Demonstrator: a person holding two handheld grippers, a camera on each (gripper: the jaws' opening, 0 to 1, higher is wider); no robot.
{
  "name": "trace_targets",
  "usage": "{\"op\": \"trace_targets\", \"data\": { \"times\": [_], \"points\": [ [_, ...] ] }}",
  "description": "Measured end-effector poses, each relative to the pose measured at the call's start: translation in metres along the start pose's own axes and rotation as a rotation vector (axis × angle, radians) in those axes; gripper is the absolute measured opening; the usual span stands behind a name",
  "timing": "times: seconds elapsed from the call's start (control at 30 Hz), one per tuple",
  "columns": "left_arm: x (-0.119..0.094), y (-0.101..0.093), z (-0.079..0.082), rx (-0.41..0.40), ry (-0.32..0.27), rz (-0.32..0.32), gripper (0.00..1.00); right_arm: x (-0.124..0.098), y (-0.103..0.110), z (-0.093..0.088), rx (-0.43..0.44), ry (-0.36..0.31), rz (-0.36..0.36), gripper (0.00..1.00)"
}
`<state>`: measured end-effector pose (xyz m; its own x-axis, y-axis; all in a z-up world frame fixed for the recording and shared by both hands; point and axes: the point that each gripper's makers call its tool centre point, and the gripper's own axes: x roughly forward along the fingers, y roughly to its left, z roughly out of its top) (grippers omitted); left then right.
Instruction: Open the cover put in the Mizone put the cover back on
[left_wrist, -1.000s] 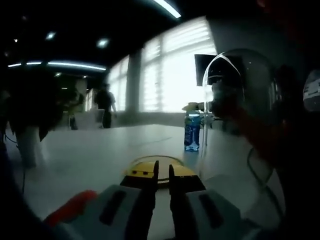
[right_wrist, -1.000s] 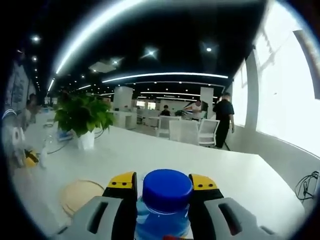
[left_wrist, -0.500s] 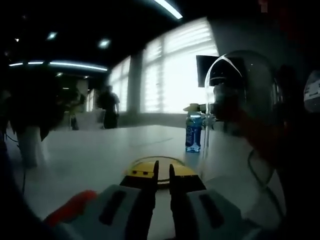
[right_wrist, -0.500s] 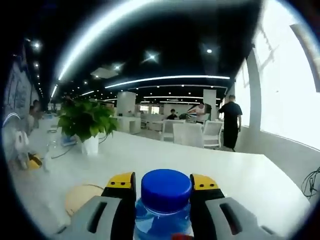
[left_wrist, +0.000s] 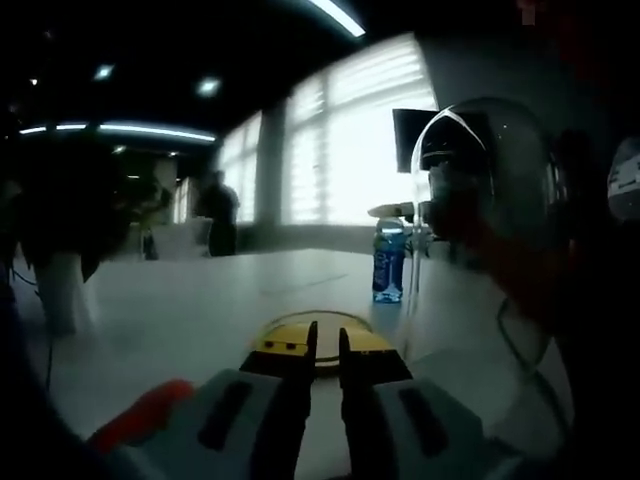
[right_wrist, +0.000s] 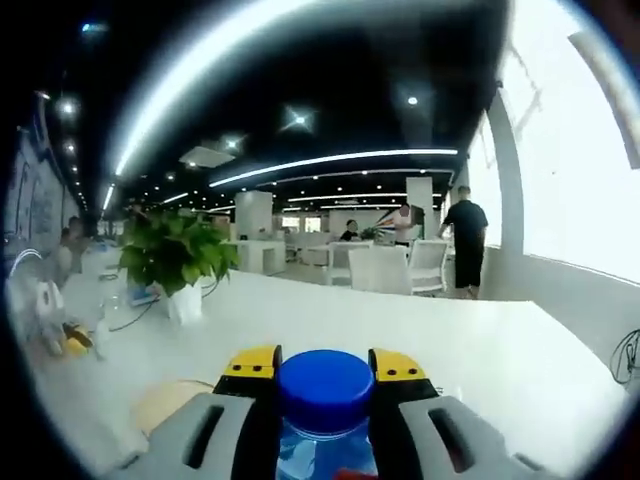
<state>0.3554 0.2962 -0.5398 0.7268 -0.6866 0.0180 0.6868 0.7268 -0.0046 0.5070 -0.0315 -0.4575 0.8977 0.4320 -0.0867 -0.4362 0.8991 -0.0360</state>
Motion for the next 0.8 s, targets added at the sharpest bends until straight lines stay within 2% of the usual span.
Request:
{"op": "trace_targets", "data": {
  "times": [0.27,0.33,0.4,0.53,0.8],
  "points": [
    [0.001,-0.001,-0.002,0.007,0.009,-0.003,0.00,0.000,-0.003,0.000,0.014,-0.007,0.009,0.26],
    [0.000,-0.001,-0.002,0.008,0.008,-0.002,0.00,0.001,-0.004,0.003,0.014,-0.054,0.007,0.26],
    [0.000,-0.001,-0.001,0.008,0.004,0.001,0.00,-0.003,-0.004,0.004,-0.031,-0.093,-0.004,0.26],
    [0.000,0.000,-0.001,0.009,0.006,0.003,0.00,-0.010,-0.002,0.005,-0.056,-0.092,0.003,0.26],
    [0.001,-0.001,-0.004,0.020,0.018,0.002,0.00,-0.018,0.001,0.005,0.005,-0.083,0.022,0.24]
  ]
}}
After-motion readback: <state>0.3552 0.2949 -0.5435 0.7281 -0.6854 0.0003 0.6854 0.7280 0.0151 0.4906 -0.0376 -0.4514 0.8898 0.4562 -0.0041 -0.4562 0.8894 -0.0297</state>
